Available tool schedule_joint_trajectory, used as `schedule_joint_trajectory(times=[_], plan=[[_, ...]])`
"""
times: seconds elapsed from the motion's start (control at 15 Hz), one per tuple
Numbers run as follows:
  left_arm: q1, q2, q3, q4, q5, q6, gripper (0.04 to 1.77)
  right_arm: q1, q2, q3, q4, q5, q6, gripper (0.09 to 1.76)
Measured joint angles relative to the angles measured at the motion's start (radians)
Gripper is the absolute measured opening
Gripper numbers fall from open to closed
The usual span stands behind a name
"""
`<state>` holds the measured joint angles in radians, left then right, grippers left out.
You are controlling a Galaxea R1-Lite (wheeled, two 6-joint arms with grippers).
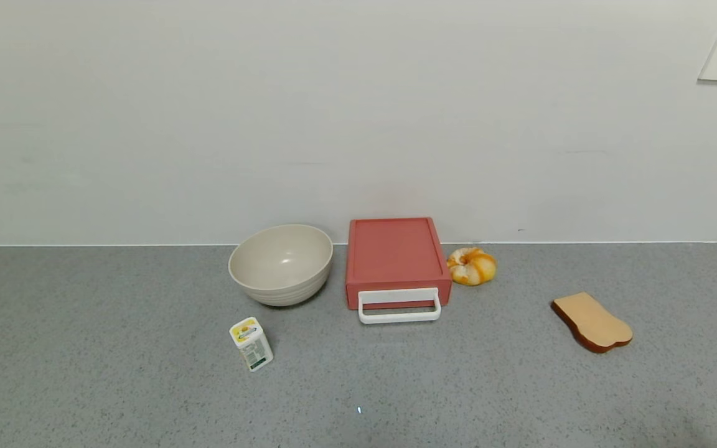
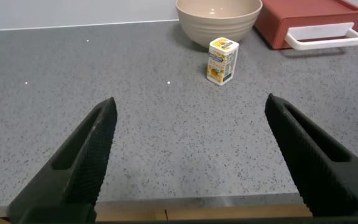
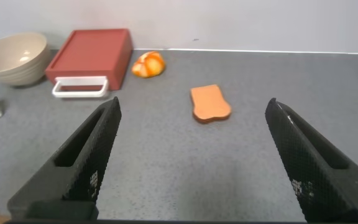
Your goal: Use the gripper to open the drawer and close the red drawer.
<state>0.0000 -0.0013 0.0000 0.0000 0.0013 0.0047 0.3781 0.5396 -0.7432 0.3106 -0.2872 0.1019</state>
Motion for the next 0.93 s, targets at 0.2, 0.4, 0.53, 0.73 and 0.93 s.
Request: schedule_joint_trajectory(times=[0.2,0.4,0.53,0.73,0.93], plan=[[0.0,0.0,0.0,0.0,0.0,0.0,1.72,-0.131,-0.13,0.042,0.043,-0.001,-0.02,1.71],[0.0,0.0,0.0,0.0,0.0,0.0,1.72,-0.22,-0.224,0.051,0.115,-0.025,0.029,1.71],[0.0,0.0,0.0,0.0,0.0,0.0,1.72,-0.236,-0.249,0.055,0.118,-0.029,0.035,1.71],[0.0,0.0,0.0,0.0,0.0,0.0,1.72,-0.307,-0.271,0.063,0.115,0.012,0.016,1.71],[0.0,0.0,0.0,0.0,0.0,0.0,1.72,-0.372,-0.331,0.116,0.116,0.136,0.002,1.71]])
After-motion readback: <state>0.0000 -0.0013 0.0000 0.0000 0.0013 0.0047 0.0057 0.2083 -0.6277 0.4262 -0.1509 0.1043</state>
